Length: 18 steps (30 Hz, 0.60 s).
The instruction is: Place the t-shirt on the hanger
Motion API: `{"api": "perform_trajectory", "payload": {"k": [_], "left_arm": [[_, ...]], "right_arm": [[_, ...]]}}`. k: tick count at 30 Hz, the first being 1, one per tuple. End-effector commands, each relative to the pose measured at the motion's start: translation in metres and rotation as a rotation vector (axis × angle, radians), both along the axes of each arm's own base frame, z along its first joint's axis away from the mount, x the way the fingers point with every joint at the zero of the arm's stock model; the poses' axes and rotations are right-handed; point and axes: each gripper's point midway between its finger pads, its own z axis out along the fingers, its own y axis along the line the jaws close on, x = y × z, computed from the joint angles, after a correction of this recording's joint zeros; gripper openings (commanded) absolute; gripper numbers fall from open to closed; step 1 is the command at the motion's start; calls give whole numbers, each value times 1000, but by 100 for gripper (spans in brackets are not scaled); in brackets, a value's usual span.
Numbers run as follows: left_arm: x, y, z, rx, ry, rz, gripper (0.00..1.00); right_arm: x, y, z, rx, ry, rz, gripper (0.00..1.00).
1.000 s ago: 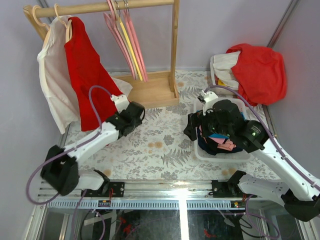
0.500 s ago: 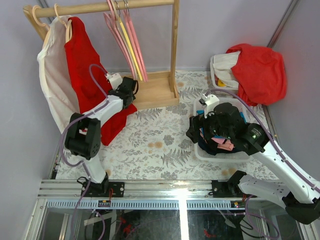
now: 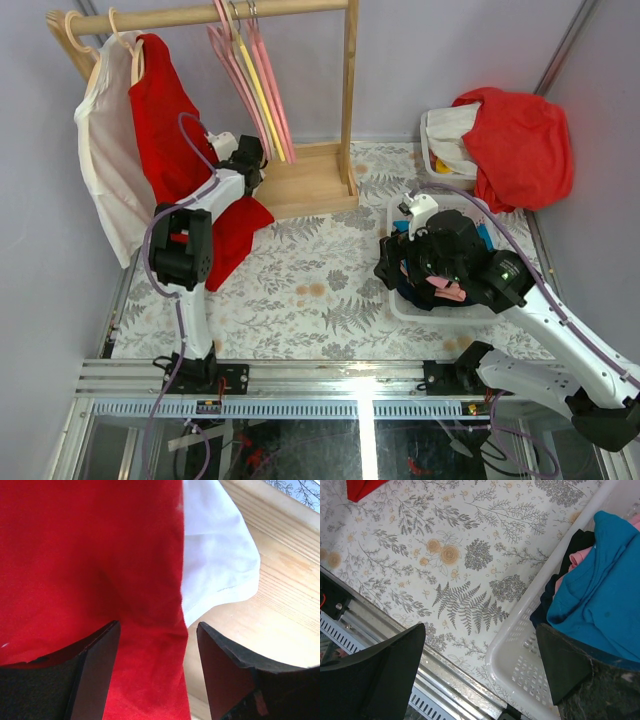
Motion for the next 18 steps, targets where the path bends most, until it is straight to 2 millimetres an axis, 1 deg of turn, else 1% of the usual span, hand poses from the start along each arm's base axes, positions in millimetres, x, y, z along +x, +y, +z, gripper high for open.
{"api": "perform_trajectory", "payload": {"k": [1,2,3,4,5,7,8,9,10,12,14,18], "left_arm": [[7,13,-4,47,20,27,61],[9,16,-5,47,21,32,59],[10,19,-6,46,25,33,54],[11,24,-8,41,28,38,44],[11,27,-8,39,29,42,37],[12,35,-10,37,32,52,33],[13,38,-9,37,32,55,30],[13,42,-8,36,31,59,25],[15,44,-7,32,27,55,19],[20,49,-2,18,10,64,1],[23,52,3,-4,-8,72,0],[40,47,26,-57,-83,66,0]], "right_arm": [[6,3,12,31,-50,10,99],[6,3,13,30,-51,10,99],[6,3,12,28,-50,9,99],[6,3,12,30,-50,11,99],[6,3,10,27,-49,11,99],[6,3,10,27,-48,12,99],[6,3,10,28,-49,13,99],[7,3,11,28,-52,10,99],[6,3,10,25,-50,11,99],[7,3,10,27,-50,11,99],[7,4,8,23,-46,11,99],[8,5,6,20,-41,13,99]]}}
